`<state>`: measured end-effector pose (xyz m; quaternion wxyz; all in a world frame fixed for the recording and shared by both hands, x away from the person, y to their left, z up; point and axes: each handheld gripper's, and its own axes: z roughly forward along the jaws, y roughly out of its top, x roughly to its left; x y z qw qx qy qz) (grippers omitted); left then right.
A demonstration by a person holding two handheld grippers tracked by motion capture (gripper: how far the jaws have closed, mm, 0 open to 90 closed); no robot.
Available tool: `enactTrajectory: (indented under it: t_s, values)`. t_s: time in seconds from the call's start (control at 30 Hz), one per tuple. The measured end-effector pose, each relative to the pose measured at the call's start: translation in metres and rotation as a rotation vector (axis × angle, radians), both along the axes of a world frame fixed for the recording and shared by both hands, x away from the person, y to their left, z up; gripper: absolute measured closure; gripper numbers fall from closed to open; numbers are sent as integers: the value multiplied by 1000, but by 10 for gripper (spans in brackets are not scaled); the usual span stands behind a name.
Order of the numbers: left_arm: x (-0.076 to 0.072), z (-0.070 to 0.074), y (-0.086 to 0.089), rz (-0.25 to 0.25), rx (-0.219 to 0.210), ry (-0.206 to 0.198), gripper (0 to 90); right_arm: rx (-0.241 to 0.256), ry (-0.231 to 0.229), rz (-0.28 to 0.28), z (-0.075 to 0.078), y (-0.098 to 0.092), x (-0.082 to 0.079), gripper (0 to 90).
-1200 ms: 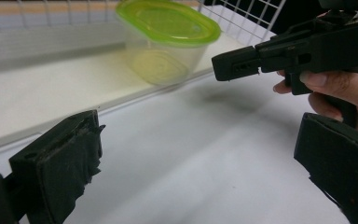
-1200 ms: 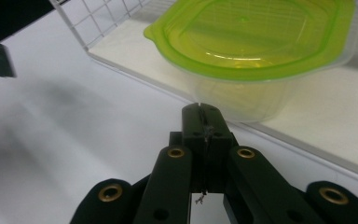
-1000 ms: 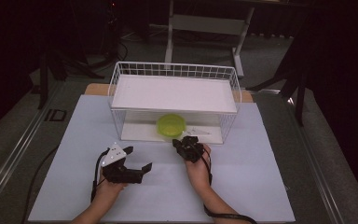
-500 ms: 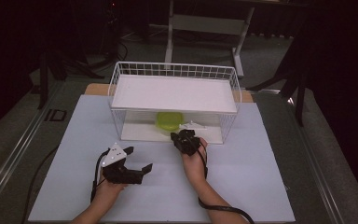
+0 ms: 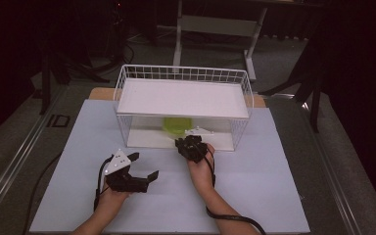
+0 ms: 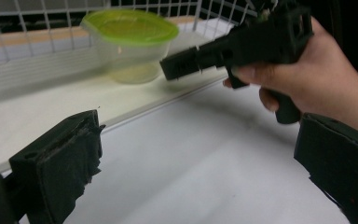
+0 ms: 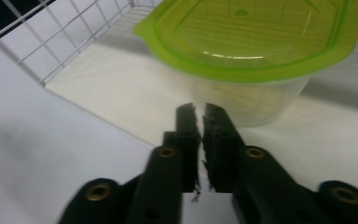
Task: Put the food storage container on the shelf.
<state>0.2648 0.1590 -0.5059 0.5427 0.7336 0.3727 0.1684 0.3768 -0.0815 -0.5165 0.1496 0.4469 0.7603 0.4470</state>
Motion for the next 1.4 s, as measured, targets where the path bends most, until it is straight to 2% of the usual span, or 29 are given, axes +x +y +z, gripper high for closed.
enactTrajectory:
  t_s: [0.03, 0.2, 0.3, 0.37, 0.43, 0.57, 0.67, 0.73, 0.87, 1.17, 1.4]
  values:
    - [0, 0, 1, -14, -19, -2, 17, 0, 0, 0, 0, 0, 0, 739]
    - [0, 5, 0, -83, -48, -14, 16, 10, -5, 37, 0, -9, -21, 567]
    - [-1, 8, -3, -113, -53, -13, 17, 38, -24, 65, 5, -16, -32, 439]
    - [0, 10, -4, -131, -79, -8, 17, 67, -27, 85, 8, -21, -38, 317]
    - [0, 14, -5, -136, -72, -20, 17, 63, -35, 111, 12, -25, -44, 285]
    - [1, 21, -8, -153, -50, -21, 17, 97, -44, 134, 20, -36, -52, 204]
    - [1, 25, -9, -168, -46, -13, 17, 106, -60, 134, 24, -43, -57, 199]
    - [0, 26, -8, -176, -58, -5, 17, 88, -70, 146, 25, -46, -60, 174]
    - [-1, 26, -5, -189, -93, 21, 17, 82, -88, 166, 27, -51, -70, 171]
    - [-8, 25, 6, -185, -79, 20, 17, 94, -98, 217, 34, -62, -87, 172]
    - [-16, 22, 14, -182, -66, 33, 17, 90, -116, 219, 39, -78, -97, 172]
